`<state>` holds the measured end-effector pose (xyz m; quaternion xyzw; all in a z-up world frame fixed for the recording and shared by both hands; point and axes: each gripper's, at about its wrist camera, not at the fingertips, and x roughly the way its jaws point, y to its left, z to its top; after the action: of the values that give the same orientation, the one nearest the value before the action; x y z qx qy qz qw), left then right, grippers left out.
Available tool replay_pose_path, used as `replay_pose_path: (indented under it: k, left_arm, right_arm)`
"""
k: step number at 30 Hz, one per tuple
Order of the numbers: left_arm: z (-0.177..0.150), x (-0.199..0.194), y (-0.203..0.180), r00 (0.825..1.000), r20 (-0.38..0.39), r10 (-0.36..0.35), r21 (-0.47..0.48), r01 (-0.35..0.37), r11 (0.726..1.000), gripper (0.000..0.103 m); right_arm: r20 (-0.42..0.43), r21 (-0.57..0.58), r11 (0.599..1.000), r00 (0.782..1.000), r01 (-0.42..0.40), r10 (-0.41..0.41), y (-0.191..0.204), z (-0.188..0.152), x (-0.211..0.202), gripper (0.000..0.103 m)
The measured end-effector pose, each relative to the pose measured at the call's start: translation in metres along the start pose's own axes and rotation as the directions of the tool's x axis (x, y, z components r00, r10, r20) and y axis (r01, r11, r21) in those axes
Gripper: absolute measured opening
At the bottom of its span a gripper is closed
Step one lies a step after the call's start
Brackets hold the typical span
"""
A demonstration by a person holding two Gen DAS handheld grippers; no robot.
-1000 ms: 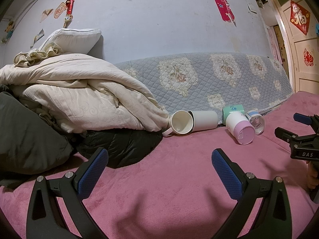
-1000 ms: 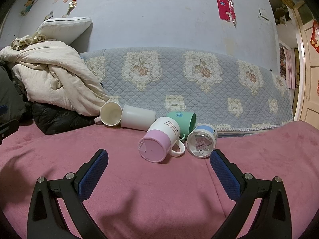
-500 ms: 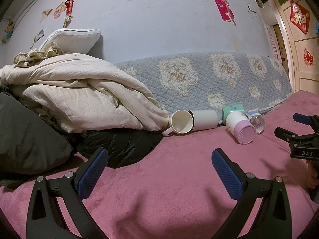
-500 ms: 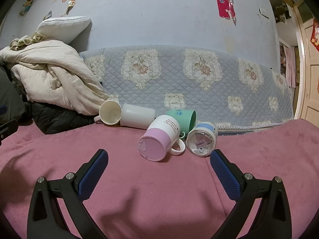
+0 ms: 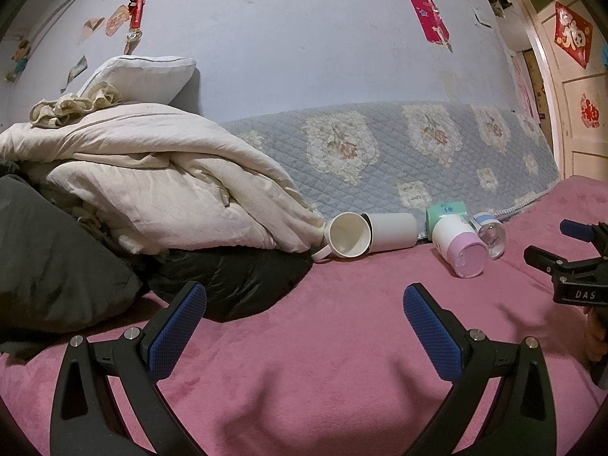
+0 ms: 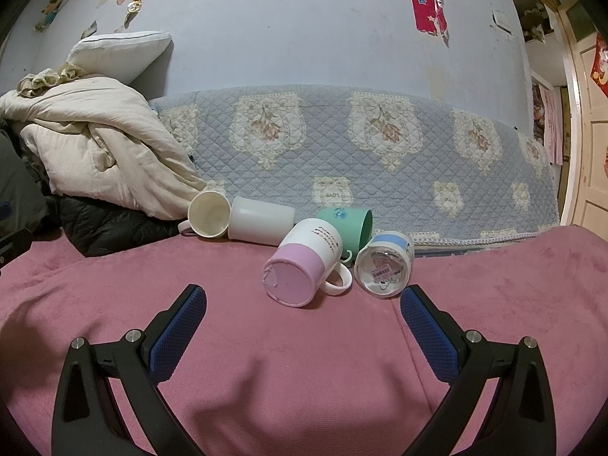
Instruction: Flip cup upright
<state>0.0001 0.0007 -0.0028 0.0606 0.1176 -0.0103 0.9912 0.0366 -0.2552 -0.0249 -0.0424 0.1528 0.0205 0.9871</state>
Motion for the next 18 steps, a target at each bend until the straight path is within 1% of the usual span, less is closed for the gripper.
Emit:
replay_pose_path:
  k: [3,5,8,9,11,12,14,17,18]
  left_arm:
    - [0.000,-0.002,0.003,1.000,0.009,0.001,-0.012,-0.001,1.000,0.103]
    - [0.001,-0.004,0.005,1.000,0.014,0.007,-0.020,-0.006,1.000,0.103]
    - [0.001,-0.007,0.008,1.000,0.027,0.015,-0.035,-0.014,0.999,0.103]
    - [0.001,-0.007,0.009,1.000,0.027,0.012,-0.041,-0.011,0.999,0.103]
    - [0.001,-0.005,0.012,1.000,0.018,0.009,-0.057,-0.008,0.998,0.103]
    - [0.000,-0.004,0.014,1.000,0.013,0.006,-0.067,-0.005,0.998,0.103]
    - [0.000,0.000,0.018,1.000,-0.004,-0.011,-0.089,0.011,0.996,0.103]
    - [-0.001,0.002,0.024,1.000,-0.017,-0.026,-0.120,0.024,0.992,0.103]
    - [-0.001,0.001,0.026,1.000,-0.014,-0.026,-0.126,0.024,0.992,0.103]
  right_arm:
    - [-0.012,-0.004,1.000,1.000,0.011,-0.011,0.000,0.002,0.002,0.103]
    - [-0.009,-0.001,0.999,0.999,0.035,-0.035,-0.001,0.002,-0.002,0.103]
    - [0.035,0.021,1.000,0.999,0.012,-0.013,-0.006,0.008,-0.016,0.103]
    - [0.016,0.021,1.000,1.000,0.007,-0.008,-0.006,0.012,-0.016,0.103]
    - [-0.050,0.039,0.999,0.998,-0.021,0.023,-0.009,0.024,-0.010,0.103]
    - [-0.084,0.055,0.998,0.996,-0.020,0.025,-0.012,0.031,-0.005,0.103]
    - [-0.155,0.069,0.997,0.988,0.019,-0.008,-0.017,0.044,0.007,0.103]
    - [-0.196,0.111,0.991,0.979,0.072,-0.049,-0.031,0.060,0.018,0.103]
    - [-0.225,0.119,0.989,0.973,0.083,-0.054,-0.034,0.065,0.024,0.103]
